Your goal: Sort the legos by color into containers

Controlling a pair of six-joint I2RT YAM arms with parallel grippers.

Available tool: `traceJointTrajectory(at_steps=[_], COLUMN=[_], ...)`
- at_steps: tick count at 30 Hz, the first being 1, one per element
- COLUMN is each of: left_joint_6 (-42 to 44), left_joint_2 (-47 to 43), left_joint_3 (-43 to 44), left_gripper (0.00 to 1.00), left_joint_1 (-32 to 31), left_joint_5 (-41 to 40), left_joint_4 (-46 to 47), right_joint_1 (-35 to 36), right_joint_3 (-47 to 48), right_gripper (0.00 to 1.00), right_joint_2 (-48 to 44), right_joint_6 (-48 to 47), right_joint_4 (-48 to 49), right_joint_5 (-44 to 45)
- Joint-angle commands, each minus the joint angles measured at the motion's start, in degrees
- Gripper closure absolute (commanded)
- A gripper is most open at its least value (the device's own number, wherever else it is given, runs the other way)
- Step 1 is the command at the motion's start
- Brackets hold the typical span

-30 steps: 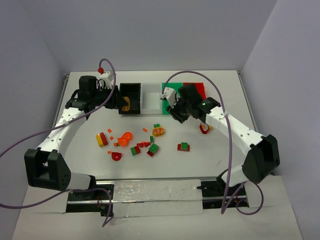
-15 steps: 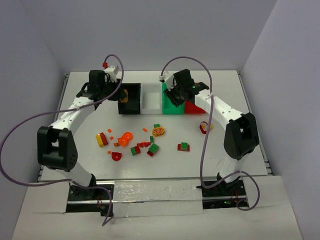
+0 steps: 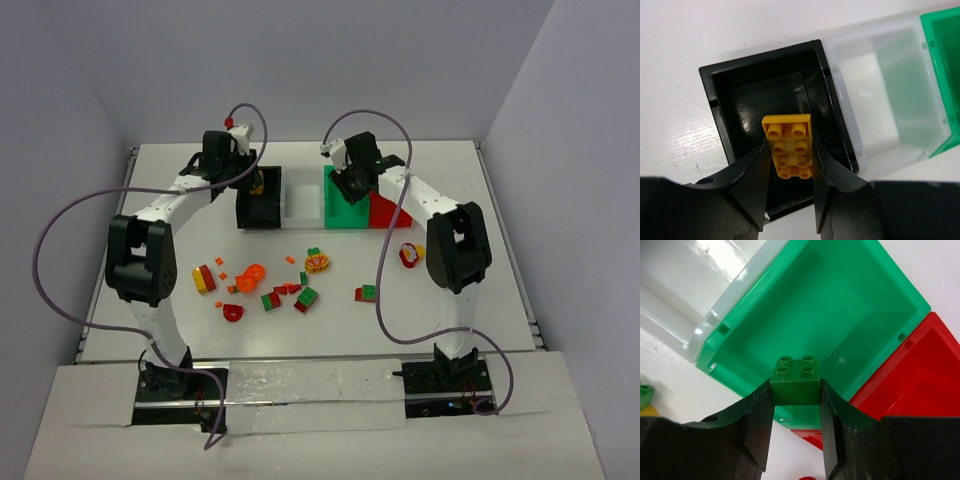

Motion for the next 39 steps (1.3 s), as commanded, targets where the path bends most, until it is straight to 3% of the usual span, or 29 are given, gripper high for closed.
traceJointTrajectory(at_steps=[1,6,8,9,12,17,23,29,35,39], left_joint_6=[0.9,0.8,0.9,1.2,1.5,1.8,3.0,6.6,8.9,8.4], left_joint_2=[3.7,6.3,7.3,7.7,8.0,6.9,2.1,-11.7,-21.7,-25.1], left_joint_3=[5.5,7.9,9.0,9.6,10.9,12.7,15.0,4.2,-5.7,-8.6], left_gripper=[0.99,0.9,0.84,0.74,0.55,0.35,0.25,0.1,0.07,0.06], left_joint_1=[-1.0,-1.1,-1.2,-1.3,-1.3,-1.3,-1.3,-1.3,-1.3,-1.3], left_joint_5=[-1.9,-3.1,-3.3,-3.4,-3.8,-3.6,-2.4,9.0,19.5,20.8], left_joint_4=[2.2,0.9,0.2,-0.7,-2.0,-4.6,-8.9,-12.3,-15.0,-15.6], right_joint_1=[-0.7,-1.0,-1.0,-1.0,-0.9,-1.0,-0.9,-0.9,0.9,5.2], right_joint_3=[4.5,6.5,7.0,7.6,8.9,10.4,8.7,-8.1,-21.8,-29.2], right_gripper=[0.93,0.84,0.68,0.55,0.37,0.26,0.25,0.25,0.25,0.24], right_joint_2=[2.3,4.4,5.3,5.7,5.8,4.6,-4.5,-21.8,-31.8,-34.5], right_joint_6=[-0.1,-0.7,-0.7,-0.6,-0.5,-0.1,0.7,-5.9,-12.7,-13.1], right_joint_4=[2.3,2.6,2.5,2.3,1.7,0.4,-3.9,-11.9,-22.4,-23.3], right_joint_5=[0.3,0.4,0.4,0.1,-0.1,0.4,-2.6,-11.5,-13.8,-10.2])
